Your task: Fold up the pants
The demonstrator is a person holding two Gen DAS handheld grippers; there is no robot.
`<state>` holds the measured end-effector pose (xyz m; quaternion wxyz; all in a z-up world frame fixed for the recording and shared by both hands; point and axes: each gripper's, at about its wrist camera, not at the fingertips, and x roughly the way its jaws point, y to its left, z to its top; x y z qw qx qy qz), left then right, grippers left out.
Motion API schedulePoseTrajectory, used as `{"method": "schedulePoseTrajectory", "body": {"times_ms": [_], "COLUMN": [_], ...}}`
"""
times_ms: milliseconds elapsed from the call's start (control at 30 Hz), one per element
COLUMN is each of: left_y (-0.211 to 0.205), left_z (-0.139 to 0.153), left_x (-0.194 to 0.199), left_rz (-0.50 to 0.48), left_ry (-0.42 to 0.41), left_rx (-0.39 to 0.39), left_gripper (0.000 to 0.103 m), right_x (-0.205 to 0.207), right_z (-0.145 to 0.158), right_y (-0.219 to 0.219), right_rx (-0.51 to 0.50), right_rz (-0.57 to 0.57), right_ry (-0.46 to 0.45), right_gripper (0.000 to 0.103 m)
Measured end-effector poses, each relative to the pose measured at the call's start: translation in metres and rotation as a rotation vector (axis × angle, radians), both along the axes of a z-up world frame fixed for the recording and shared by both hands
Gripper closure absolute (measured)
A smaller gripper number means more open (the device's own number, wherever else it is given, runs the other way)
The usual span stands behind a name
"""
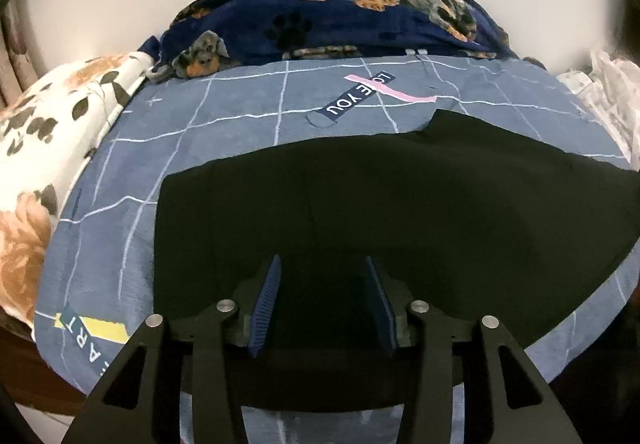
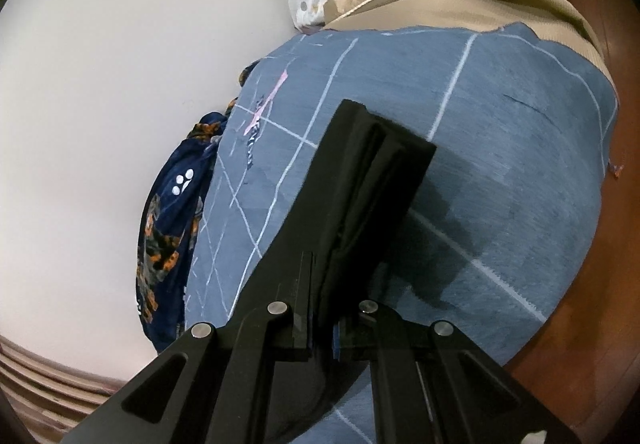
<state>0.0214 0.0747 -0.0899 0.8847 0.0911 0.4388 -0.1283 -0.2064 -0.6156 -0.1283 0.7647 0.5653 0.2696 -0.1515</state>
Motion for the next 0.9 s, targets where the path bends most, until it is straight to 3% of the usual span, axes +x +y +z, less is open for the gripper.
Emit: {"method": "schedulePoseTrajectory", "body": {"times_ms": [300, 900], "left_y": [-0.003, -0.003], "left_z": [0.000, -0.004], "left_x": [-0.001, 0.001], "left_rz": [-0.001, 0.002], "left_ry": [-0.019, -0.003], "left_rx": [0.048, 0.073], "left_gripper": [0.047, 0.045], "right_x": [0.017, 0.062], "right_z": [0.026, 0.049], "right_y": [0.019, 0.085], "right_rx": [-0.030, -0.046], "right_rz": [0.064, 0.252], "right_ry": [-0.042, -0.082], "right_gripper": [0.095, 0.095]}}
